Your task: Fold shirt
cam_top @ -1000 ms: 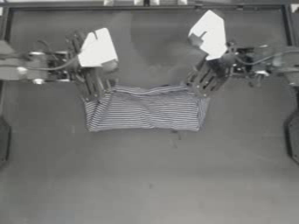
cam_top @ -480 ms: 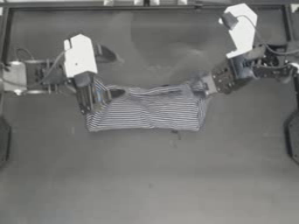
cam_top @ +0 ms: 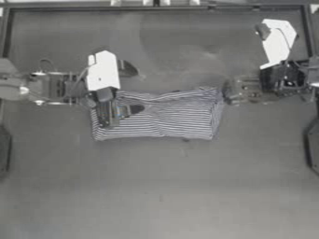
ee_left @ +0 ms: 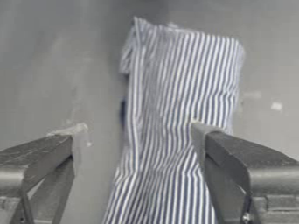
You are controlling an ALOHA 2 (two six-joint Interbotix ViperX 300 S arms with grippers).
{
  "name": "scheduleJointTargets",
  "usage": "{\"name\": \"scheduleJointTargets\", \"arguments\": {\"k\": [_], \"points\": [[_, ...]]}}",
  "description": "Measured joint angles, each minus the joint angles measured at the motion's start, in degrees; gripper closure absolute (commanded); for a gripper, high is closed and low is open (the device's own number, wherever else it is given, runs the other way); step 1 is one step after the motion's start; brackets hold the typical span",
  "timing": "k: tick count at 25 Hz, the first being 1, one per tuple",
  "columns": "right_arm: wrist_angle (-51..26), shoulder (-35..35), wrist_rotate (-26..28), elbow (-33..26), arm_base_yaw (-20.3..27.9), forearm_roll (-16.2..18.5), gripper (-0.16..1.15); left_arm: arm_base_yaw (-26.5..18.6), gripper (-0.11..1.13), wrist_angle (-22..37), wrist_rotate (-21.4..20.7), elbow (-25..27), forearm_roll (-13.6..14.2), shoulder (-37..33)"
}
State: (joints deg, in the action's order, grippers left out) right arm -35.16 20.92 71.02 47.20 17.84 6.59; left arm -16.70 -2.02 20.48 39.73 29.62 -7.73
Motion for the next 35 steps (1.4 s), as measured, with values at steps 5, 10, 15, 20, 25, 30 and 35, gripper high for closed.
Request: {"name": "scheduleJointTargets", "arguments": {"k": [5,10,15,20,25,30,35], "points": [[3.3,-0.3,12.1,3.4,-3.5,7.1,0.00,0.0,0.03,-0.4,0.0,-1.4,0.9,1.8],[9.3,-2.9,21.4,5.5,-6.0,12.2,0.00,-0.1,0.03,-0.7,0.0,-1.7,1.0,2.2],[12.6,-6.9,27.2,5.5,-7.3,17.2,0.00,0.0,0.03,-1.4,0.0,-1.5,1.0,3.3],[16.3,-9.7,30.1,5.5,-7.2,20.0,0.00,-0.1,0.03,-1.8,0.0,-1.5,1.0,4.4],[17.7,-11.6,30.8,5.6,-6.5,21.3,0.00,0.3,0.03,-1.9,0.0,-1.5,1.0,5.5],[19.8,-13.6,30.8,5.6,-5.4,22.1,0.00,0.3,0.03,-1.9,0.0,-1.5,1.0,6.3],[23.4,-16.8,30.8,5.5,-4.3,22.6,0.00,0.3,0.03,-1.9,0.0,-1.5,1.0,6.3]]}}
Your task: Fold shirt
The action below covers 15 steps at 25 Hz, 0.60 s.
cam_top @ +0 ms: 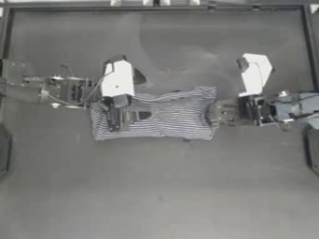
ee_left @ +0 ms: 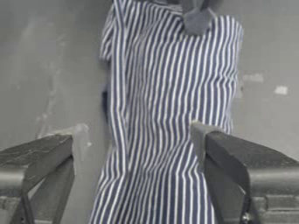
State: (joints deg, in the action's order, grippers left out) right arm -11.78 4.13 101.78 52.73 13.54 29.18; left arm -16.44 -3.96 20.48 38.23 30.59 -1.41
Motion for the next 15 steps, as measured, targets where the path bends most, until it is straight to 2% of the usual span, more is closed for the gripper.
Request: {"name": "scheduleJointTargets", "arguments": {"k": [4,6,7,8,12,13,14,15], "points": [[2.4,-2.0,0.0,-0.6,0.8,0.7,0.01,0.0,0.03,0.0,0.0,0.3,0.0,-0.1],[3.0,-2.7,0.0,-1.0,1.1,1.1,0.08,0.0,0.03,0.0,0.0,0.4,0.0,0.0],[3.1,-3.0,0.0,-1.1,1.1,1.3,0.15,0.0,0.03,0.0,0.0,0.4,0.0,0.0],[3.1,-3.3,0.0,-1.1,1.1,1.4,0.30,0.1,0.04,0.0,0.0,0.4,0.0,-0.1],[4.0,-3.7,-0.8,-1.1,1.1,1.6,1.02,0.0,0.04,0.0,0.0,0.6,0.0,-0.1],[4.4,-3.8,-1.1,-1.1,1.0,1.8,1.12,0.1,0.04,0.0,0.0,0.6,0.0,-0.1],[4.7,-3.8,-1.2,-1.1,0.9,2.3,1.10,0.1,0.04,0.0,0.0,0.6,0.0,0.0],[5.1,-3.8,-1.3,-1.1,0.8,2.7,1.03,0.1,0.04,0.0,0.0,0.8,0.0,0.0]]}}
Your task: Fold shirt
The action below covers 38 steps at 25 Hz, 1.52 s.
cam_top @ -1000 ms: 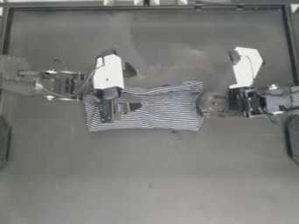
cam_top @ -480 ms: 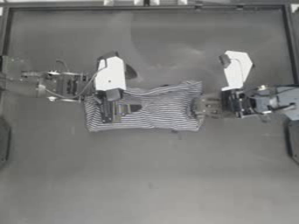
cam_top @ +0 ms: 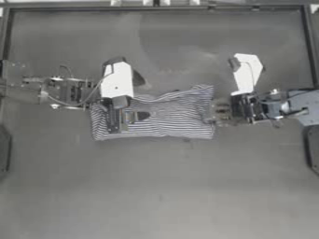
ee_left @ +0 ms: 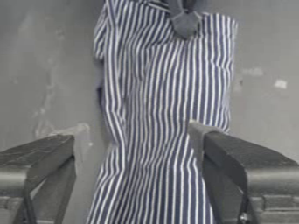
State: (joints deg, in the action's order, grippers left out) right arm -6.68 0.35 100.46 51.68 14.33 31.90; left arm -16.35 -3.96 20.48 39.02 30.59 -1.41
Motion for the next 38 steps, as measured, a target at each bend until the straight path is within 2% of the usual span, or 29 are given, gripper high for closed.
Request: {"name": "scheduleJointTargets", "arguments": {"k": [2,3,6,8,10,11,13,15,16,19,20,24,32,38], "points": [[0.4,-0.1,0.0,0.1,-0.1,0.8,0.89,0.0,0.04,0.0,0.0,0.0,0.0,0.0],[0.4,-0.1,0.0,0.0,-0.3,1.1,0.87,0.0,0.04,0.0,0.0,0.0,0.0,0.4],[0.6,-0.1,-0.4,0.0,-0.4,1.3,0.94,0.0,0.06,0.0,0.0,0.0,0.0,2.5],[0.5,-0.1,-0.4,0.0,-0.4,1.4,0.96,0.1,0.14,0.0,0.0,0.0,0.0,3.5],[0.6,0.0,-0.4,0.0,-0.5,1.4,0.96,0.3,0.32,0.0,0.0,-0.2,0.0,4.9],[0.6,0.0,-0.5,0.0,-0.6,1.4,0.96,0.4,0.46,0.0,0.0,-0.3,0.0,5.5],[0.6,-0.1,-0.6,0.0,-0.6,1.4,0.96,0.8,0.84,0.2,0.0,-0.7,0.2,6.7],[0.5,-0.1,-0.7,0.0,-0.6,1.4,0.96,1.3,1.10,0.3,0.0,-1.3,1.2,7.7],[0.5,-0.1,-0.7,0.0,-0.6,1.4,0.96,1.5,1.12,0.3,0.0,-1.6,1.5,8.1],[0.6,-0.1,-0.8,0.0,-0.7,1.4,0.96,1.6,0.96,0.8,-0.1,-2.8,1.7,9.5],[0.6,-0.1,-0.8,0.0,-0.7,1.4,0.96,1.7,0.94,1.0,0.0,-3.2,1.7,9.9],[0.6,-0.1,-0.8,0.0,-0.8,2.0,0.96,2.1,1.00,2.0,0.0,-4.2,1.7,11.5],[0.6,0.1,-1.0,-0.8,-1.1,2.6,0.96,2.5,1.00,2.9,0.0,-4.6,1.4,14.6],[-0.4,2.9,-1.0,-2.8,-1.3,3.3,0.95,2.6,1.00,3.0,0.0,-6.1,1.5,16.2]]}}
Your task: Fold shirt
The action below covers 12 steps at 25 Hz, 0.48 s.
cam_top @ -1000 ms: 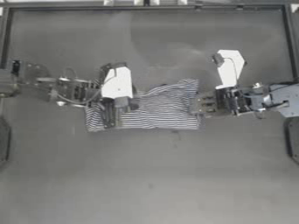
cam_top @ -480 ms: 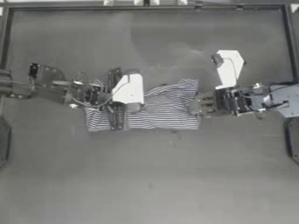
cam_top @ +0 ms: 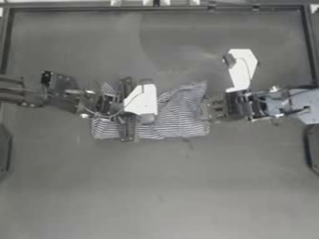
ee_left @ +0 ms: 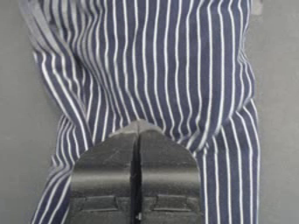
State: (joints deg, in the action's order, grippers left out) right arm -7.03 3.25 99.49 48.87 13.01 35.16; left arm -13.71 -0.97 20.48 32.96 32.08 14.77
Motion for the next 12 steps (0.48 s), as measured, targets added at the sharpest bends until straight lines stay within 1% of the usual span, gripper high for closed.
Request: {"name": "scheduleJointTargets", "arguments": {"k": [12], "points": [[-5.5,10.7,-0.1,-0.2,-0.4,0.5,0.93,0.4,1.00,-0.9,0.0,-6.2,-0.1,5.0]]}}
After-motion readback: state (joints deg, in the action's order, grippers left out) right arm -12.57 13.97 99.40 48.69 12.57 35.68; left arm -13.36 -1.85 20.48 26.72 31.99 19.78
